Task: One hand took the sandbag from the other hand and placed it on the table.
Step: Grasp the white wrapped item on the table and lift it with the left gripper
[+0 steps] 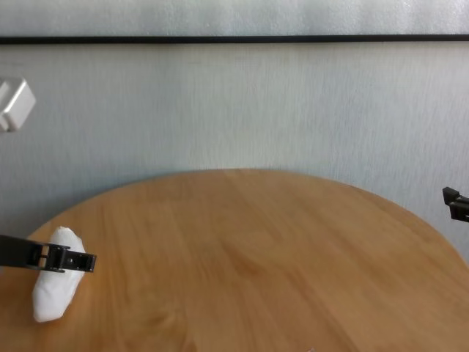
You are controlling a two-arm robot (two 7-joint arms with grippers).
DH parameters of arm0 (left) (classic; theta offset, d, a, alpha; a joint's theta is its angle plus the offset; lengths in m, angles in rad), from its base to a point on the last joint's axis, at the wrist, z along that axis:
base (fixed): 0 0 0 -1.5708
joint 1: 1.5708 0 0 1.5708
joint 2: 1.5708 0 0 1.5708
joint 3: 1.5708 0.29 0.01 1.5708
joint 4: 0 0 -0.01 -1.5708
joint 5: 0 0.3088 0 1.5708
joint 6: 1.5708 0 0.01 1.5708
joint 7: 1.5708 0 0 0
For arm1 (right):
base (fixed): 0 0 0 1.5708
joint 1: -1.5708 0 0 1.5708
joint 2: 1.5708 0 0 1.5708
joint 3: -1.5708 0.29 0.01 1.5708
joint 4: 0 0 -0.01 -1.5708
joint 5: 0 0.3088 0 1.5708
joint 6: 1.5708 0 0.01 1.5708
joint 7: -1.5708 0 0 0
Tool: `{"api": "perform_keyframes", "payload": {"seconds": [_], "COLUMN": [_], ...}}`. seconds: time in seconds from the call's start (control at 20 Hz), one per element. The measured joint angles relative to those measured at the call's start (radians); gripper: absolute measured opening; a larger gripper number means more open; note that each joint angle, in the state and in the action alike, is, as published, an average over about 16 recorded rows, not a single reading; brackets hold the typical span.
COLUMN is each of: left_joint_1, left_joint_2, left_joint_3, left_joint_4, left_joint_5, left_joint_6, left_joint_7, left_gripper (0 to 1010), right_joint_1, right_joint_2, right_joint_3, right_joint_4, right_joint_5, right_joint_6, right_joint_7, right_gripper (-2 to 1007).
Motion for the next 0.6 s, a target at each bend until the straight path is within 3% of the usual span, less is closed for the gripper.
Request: {"api": "perform_keyframes", "payload": {"seconds": [0.6], "left_joint_1": [-0.024], "left_joint_2": [-0.035], "left_joint_3": [-0.002], "left_joint_4": [0.076], "left_joint_5": [0.027], "left_joint_6": [-0.014], "left_joint_7": [-0.009], "left_gripper": [1000], "right_joint_1": [0.000], "right_joint_2": [0.000], "right_joint_3": [0.000], "right_joint_4": [0.000], "right_joint_5": [0.000], "right_joint_6": [0.000], "right_joint_7": [0.000], "right_gripper": [1001]}}
